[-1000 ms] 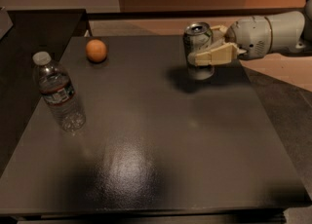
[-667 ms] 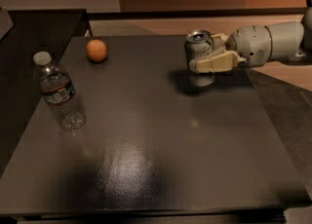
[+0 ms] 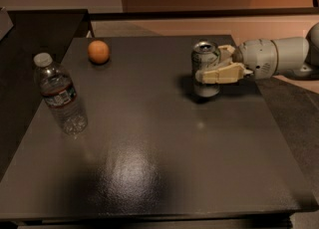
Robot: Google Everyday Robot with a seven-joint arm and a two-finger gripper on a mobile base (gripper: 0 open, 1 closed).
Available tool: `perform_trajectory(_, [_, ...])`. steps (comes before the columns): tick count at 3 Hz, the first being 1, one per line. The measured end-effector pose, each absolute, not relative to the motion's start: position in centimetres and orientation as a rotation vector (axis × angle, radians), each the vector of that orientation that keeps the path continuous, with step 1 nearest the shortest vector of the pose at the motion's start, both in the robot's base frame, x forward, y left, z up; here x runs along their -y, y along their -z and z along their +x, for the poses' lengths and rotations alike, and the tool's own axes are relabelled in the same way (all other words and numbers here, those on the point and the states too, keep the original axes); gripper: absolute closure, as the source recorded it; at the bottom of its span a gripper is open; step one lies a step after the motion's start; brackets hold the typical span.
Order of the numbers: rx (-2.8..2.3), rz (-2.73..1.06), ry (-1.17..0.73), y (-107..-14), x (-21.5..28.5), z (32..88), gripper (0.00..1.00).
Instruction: Place 7up can upright
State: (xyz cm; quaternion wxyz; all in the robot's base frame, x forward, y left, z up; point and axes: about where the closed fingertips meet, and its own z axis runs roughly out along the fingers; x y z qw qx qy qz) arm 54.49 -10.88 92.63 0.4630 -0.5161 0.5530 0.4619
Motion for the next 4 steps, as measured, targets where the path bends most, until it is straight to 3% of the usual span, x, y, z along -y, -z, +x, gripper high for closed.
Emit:
perform_trajectory(1, [-1.341,-1.250,-1.145,-92.0,11.1,54.4,1.00])
perform_trajectory(2, [-1.293,-1.251,-1.149,-91.3,11.2,54.5,0.82])
perform_trajectory(4, [-1.240,-1.255,-1.127,-90.2,11.3,54.7,0.35])
